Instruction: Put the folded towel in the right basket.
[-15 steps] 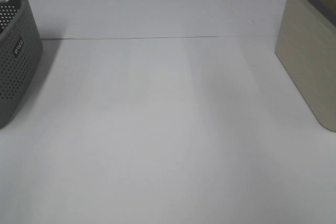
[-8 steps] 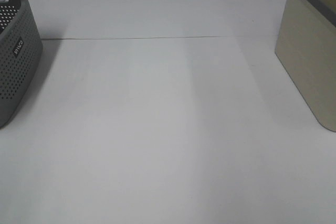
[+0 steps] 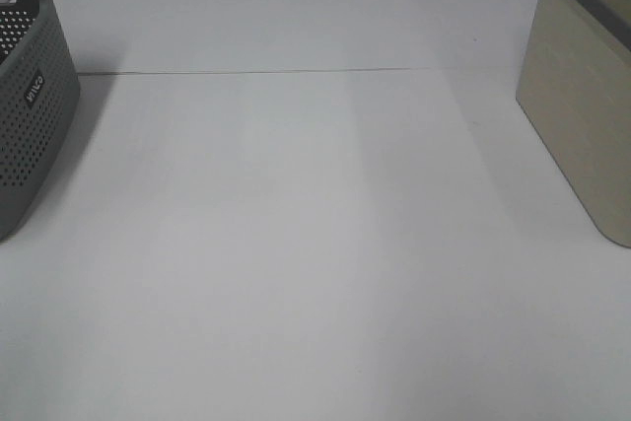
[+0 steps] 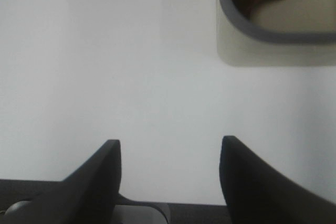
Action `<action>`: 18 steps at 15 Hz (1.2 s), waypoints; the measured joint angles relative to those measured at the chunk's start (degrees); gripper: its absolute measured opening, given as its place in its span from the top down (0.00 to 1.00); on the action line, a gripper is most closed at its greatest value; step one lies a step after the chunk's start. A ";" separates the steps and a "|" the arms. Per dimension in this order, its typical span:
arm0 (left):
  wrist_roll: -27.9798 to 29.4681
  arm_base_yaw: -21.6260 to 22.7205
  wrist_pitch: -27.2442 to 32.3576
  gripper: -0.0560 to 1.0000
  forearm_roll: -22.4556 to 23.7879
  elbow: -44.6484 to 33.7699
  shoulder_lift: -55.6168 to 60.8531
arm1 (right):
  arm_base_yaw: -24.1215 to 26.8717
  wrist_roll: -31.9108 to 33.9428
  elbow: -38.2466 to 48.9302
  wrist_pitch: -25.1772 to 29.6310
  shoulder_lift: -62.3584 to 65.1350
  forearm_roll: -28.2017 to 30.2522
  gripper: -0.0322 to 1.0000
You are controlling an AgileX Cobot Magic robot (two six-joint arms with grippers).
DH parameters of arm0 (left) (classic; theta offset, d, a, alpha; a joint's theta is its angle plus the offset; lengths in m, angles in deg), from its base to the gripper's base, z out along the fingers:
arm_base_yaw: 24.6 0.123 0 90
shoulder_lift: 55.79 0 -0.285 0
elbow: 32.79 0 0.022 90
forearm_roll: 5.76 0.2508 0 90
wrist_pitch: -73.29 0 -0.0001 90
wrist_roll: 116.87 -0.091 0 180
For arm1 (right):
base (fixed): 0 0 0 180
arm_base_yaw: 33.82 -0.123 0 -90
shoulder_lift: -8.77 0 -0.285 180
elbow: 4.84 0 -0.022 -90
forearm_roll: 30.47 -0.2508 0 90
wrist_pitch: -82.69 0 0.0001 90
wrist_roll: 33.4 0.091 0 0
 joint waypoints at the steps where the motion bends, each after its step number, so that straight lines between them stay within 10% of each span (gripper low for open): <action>1: 0.00 0.00 0.00 0.12 0.00 0.00 0.00 | 0.00 0.00 4.76 0.00 3.90 0.00 0.45; 8: 0.00 0.00 0.00 0.12 0.00 0.00 0.00 | 0.00 0.34 32.60 -0.34 36.55 0.00 0.45; 18: 0.00 0.00 0.00 0.12 0.00 0.00 0.00 | 0.00 -2.98 35.92 -8.48 58.50 -1.43 0.45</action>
